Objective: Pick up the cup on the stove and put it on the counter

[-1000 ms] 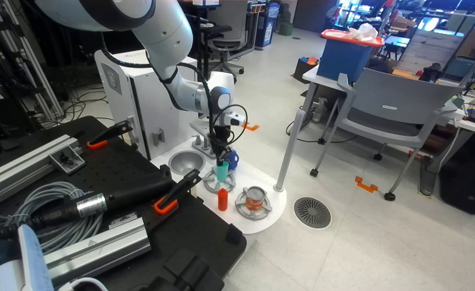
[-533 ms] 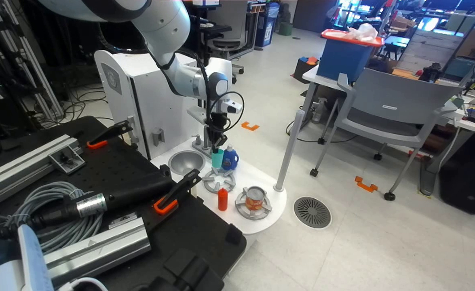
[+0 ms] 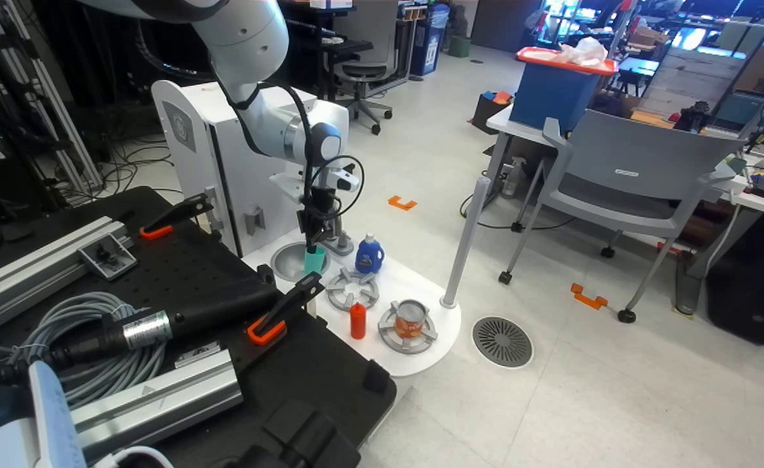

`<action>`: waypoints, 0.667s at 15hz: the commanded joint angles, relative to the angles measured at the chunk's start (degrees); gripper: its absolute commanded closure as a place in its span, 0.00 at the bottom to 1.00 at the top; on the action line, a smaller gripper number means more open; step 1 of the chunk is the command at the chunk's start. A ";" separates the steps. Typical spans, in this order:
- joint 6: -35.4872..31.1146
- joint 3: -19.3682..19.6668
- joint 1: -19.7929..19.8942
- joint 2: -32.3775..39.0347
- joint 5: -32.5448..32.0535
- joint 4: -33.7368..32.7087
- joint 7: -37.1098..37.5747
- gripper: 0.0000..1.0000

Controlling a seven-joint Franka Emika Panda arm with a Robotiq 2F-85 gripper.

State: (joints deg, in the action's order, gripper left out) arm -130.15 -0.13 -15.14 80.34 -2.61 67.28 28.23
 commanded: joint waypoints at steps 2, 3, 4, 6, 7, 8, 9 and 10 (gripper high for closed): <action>-1.43 0.44 -1.28 1.25 -1.33 1.71 -0.65 0.99; -1.68 0.84 -1.59 2.08 -1.76 1.27 -0.46 0.99; -1.57 1.17 -1.76 2.93 -2.07 0.64 -0.19 0.99; -2.17 1.63 -1.89 4.14 -2.83 0.17 -0.11 0.99; -2.52 1.99 -1.99 4.80 -3.28 -0.11 0.05 0.99; -3.44 2.31 -2.09 5.29 -3.87 -0.18 0.12 0.99; -3.68 2.46 -2.15 5.12 -4.32 0.02 0.06 0.99; -4.07 2.50 -2.18 4.93 -4.56 0.38 -0.03 0.99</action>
State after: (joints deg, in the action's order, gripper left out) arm -131.79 1.28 -16.41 83.70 -5.96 68.57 28.06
